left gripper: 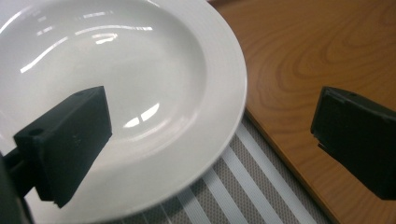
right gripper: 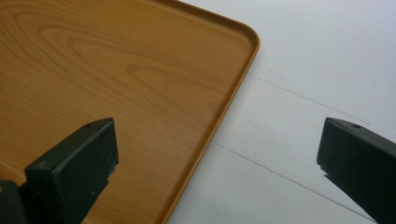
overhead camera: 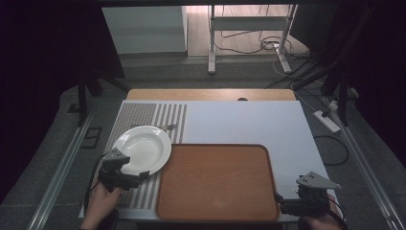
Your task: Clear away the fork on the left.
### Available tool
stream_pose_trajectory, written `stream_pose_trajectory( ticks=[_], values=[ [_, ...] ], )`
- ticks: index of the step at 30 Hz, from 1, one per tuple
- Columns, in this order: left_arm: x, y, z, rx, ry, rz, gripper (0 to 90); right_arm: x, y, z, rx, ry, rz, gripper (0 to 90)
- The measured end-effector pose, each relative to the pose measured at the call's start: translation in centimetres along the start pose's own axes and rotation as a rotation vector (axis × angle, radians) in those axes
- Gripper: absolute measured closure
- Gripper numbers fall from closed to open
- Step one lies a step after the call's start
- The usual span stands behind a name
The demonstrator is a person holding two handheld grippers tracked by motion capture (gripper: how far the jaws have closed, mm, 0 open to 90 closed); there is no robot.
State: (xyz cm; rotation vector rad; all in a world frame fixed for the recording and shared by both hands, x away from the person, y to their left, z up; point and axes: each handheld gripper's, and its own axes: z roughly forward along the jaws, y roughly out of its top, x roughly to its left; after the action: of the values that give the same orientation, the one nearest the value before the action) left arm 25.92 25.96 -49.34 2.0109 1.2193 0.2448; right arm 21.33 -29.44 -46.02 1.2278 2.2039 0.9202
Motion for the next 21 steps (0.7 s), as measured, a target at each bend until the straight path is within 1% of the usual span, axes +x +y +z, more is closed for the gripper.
stream_pose_trajectory(
  ticks=[1, 3, 5, 7, 10, 12, 14, 15, 17, 21],
  values=[
    [0.0, 0.0, 0.0, 0.000, 0.000, 0.000, 0.0, 0.0, 0.0, 0.0, 0.000, 0.000, 0.000, 0.0],
    [0.5, 0.3, 0.4, -0.008, -0.014, -0.015, 0.0, 0.0, 0.0, 0.0, 0.001, 0.000, 0.000, 0.0],
    [0.7, 0.4, 0.5, -0.007, -0.015, -0.021, 0.0, 0.0, 0.0, 0.0, 0.002, 0.000, 0.000, 0.0],
    [1.2, 0.9, 0.8, 0.002, -0.011, -0.028, 0.0, 0.0, 0.0, 0.1, 0.002, 0.000, 0.000, 0.0],
    [1.5, 1.3, 0.9, 0.002, 0.000, -0.026, 0.0, 0.0, 0.0, 0.1, 0.002, -0.002, 0.000, 0.0],
    [2.2, 1.9, 1.2, 0.006, 0.012, -0.017, 0.0, 0.0, 0.0, 0.1, 0.002, -0.002, 0.000, 0.0],
    [2.6, 2.4, 1.5, 0.008, 0.014, -0.022, 0.0, 0.0, 0.0, 0.1, 0.003, -0.001, 0.001, 0.0],
    [2.6, 2.4, 1.5, 0.008, 0.014, -0.022, 0.0, 0.0, 0.0, 0.1, 0.003, -0.001, 0.001, 0.0],
    [3.1, 2.9, 1.9, 0.022, 0.010, -0.021, 0.0, 0.0, 0.0, 0.1, 0.003, -0.001, -0.001, 0.0],
    [3.5, 3.4, 2.4, 0.027, 0.014, -0.022, 0.0, 0.0, 0.0, 0.1, 0.003, 0.000, 0.000, 0.0]
  ],
)
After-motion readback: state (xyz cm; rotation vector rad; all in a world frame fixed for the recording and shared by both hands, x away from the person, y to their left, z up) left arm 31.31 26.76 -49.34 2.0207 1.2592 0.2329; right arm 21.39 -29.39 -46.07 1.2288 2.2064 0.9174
